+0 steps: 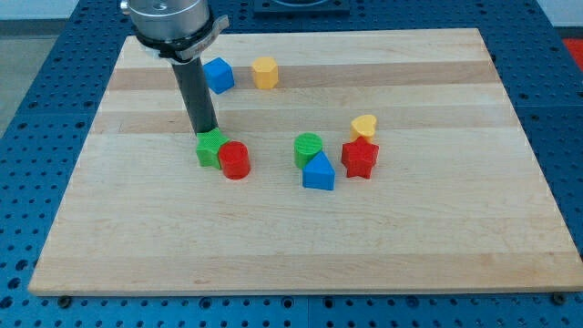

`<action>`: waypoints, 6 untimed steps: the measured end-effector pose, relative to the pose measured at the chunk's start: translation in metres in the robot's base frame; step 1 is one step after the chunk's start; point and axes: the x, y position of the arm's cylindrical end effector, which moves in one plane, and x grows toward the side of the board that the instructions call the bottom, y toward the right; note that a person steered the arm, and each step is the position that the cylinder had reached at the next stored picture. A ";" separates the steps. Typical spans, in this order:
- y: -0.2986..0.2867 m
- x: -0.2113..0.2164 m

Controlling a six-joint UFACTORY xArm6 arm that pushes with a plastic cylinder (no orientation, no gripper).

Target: Push the group of blocks left a bit

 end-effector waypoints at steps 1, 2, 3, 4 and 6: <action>0.032 -0.001; 0.070 0.000; 0.092 0.000; 0.114 0.009; 0.163 0.028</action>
